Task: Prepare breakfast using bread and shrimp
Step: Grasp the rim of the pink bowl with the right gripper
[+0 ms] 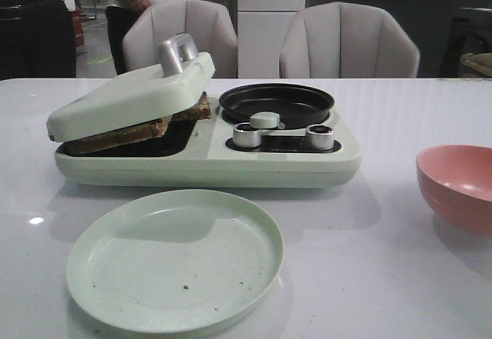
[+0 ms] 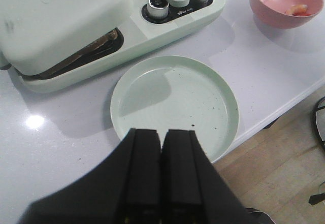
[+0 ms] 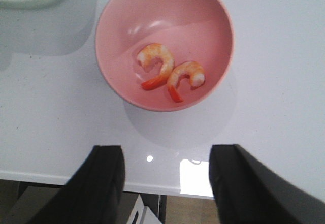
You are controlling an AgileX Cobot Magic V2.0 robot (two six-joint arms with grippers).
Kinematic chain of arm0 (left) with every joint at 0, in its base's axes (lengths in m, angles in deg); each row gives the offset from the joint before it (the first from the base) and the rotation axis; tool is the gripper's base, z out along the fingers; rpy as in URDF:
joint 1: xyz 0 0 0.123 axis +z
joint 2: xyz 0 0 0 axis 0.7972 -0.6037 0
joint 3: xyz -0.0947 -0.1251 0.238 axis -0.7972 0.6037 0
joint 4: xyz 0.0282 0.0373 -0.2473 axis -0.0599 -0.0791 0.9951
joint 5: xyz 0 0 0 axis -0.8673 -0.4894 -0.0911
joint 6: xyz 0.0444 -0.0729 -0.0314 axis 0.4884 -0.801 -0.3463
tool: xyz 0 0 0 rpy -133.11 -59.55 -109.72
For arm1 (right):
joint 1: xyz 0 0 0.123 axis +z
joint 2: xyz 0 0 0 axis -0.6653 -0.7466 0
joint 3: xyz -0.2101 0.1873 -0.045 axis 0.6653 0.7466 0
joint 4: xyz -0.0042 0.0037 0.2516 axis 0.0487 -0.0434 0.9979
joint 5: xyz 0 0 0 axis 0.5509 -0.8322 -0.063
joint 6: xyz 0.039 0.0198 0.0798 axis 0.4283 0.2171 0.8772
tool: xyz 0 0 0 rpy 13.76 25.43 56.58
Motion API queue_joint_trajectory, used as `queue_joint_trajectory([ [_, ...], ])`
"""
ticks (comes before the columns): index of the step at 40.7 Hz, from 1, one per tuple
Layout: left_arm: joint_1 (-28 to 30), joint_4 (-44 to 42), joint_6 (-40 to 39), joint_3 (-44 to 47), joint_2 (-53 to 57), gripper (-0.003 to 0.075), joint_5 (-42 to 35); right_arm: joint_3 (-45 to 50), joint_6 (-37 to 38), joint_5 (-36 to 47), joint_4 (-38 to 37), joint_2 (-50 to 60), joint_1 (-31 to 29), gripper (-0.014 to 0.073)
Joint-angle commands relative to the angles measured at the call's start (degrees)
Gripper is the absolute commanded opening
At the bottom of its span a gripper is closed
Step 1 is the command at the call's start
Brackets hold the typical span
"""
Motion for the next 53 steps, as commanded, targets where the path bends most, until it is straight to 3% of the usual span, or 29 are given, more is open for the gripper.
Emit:
queue_joint_trajectory([
  [1,-0.4,1.4,-0.7,-1.5,0.3,0.0101,-3.3,-2.5,-5.1,4.0,5.3,-2.5,-4.9,0.0560],
  [9,-0.4,1.4,-0.7,-1.5,0.3,0.0101,-3.3,-3.3,-8.1,9.3,8.8,-10.0,-10.7,0.0556],
  [29,-0.4,1.4,-0.7,-1.5,0.3,0.0101,-3.3,-9.2,-8.9,16.6,8.2,-28.0,-10.9,0.0545],
  [53,-0.4,1.4,-0.7,-1.5,0.3,0.0101,-3.4,-12.2,-10.3,16.4,4.5,-33.3,-10.9,0.0125],
])
